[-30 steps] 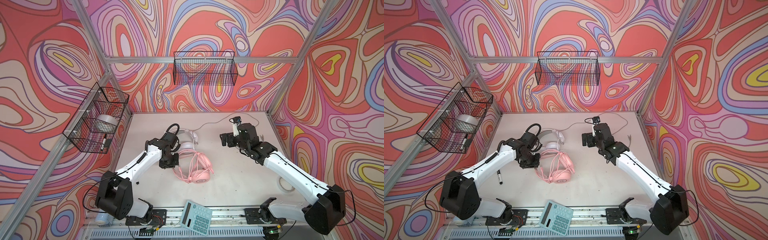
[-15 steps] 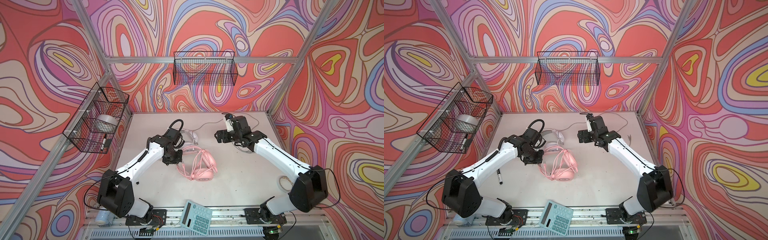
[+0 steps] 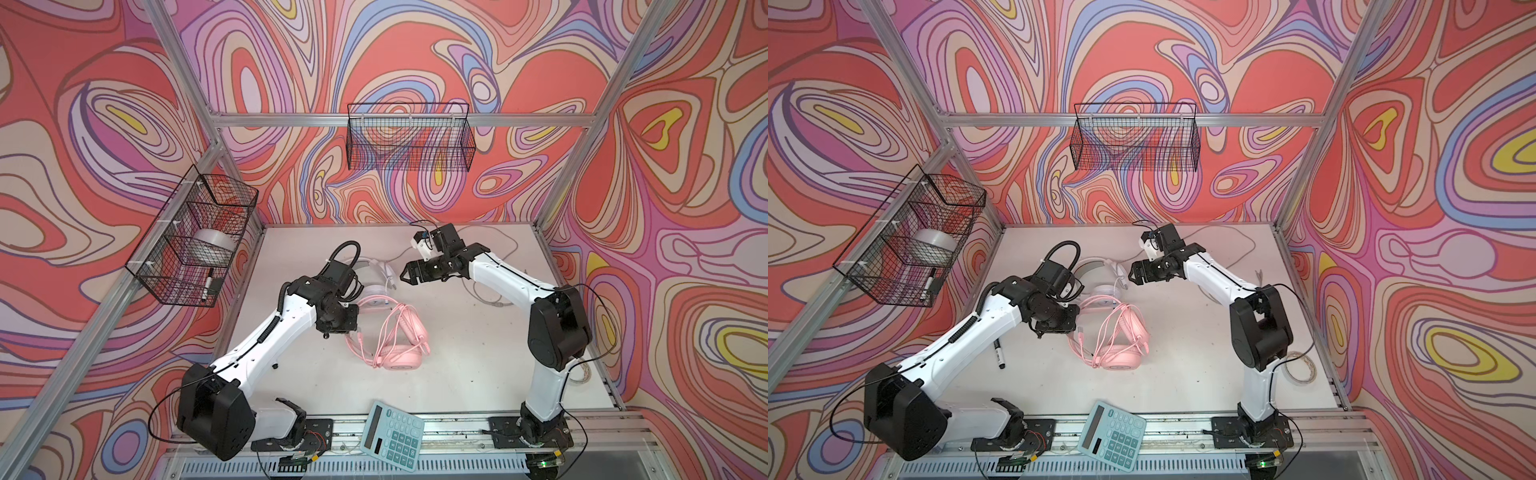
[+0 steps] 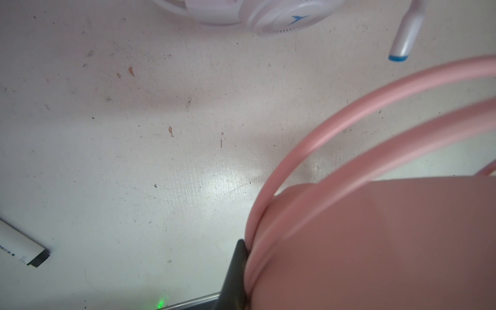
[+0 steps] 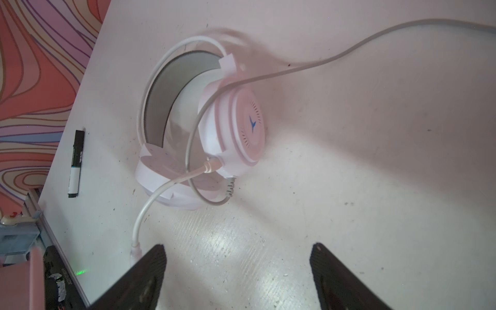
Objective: Wrap the headphones
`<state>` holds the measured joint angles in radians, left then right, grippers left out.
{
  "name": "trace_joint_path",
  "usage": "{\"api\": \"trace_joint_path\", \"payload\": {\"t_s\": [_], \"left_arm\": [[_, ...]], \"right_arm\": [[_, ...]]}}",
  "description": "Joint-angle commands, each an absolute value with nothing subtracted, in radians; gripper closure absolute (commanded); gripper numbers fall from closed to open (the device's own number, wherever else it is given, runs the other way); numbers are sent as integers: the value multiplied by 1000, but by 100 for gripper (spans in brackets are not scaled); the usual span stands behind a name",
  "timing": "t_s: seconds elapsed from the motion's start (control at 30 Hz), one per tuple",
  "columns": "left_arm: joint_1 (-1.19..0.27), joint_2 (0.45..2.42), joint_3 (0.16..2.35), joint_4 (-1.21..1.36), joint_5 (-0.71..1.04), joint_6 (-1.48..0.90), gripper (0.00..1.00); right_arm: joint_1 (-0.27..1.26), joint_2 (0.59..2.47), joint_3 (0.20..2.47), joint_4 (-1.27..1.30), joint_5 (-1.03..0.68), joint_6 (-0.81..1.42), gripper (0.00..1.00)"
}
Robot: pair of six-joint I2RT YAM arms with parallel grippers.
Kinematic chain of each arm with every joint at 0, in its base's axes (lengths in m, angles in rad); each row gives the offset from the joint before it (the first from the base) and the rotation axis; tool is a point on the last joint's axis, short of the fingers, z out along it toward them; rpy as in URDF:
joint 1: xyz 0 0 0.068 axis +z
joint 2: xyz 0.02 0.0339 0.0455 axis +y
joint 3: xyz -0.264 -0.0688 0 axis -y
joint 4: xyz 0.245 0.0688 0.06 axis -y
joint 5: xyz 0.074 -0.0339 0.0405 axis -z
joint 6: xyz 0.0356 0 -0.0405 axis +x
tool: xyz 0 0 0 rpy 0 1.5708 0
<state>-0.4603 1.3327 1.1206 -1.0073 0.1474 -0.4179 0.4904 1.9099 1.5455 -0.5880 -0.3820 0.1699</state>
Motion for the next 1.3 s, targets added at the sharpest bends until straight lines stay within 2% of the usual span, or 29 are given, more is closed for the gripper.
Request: {"api": "trace_joint_path", "payload": {"t_s": [0.0, 0.23, 0.47, 0.73, 1.07, 1.27], "left_arm": [[-464, 1318, 1114, -1025, 169, -405, 100], [-465, 1328, 1112, -1043, 157, -396, 100], [-463, 1344, 1089, -1031, 152, -396, 100], [-464, 1374, 1058, -996, 114, -409, 100], [-464, 1482, 1032, -900, 90, -419, 100], [-465, 1546, 1037, -851, 77, -434, 100]], "right_arm": [[527, 1949, 1561, -575, -411, 184, 12], [569, 2067, 1628, -564, -347, 244, 13], [566, 2128, 1682, -509, -197, 316, 13], [555, 2218, 1808, -510, -228, 298, 13], [514, 2205, 1797, -494, -286, 275, 12], [506, 2118, 1720, -500, -292, 227, 9]]}}
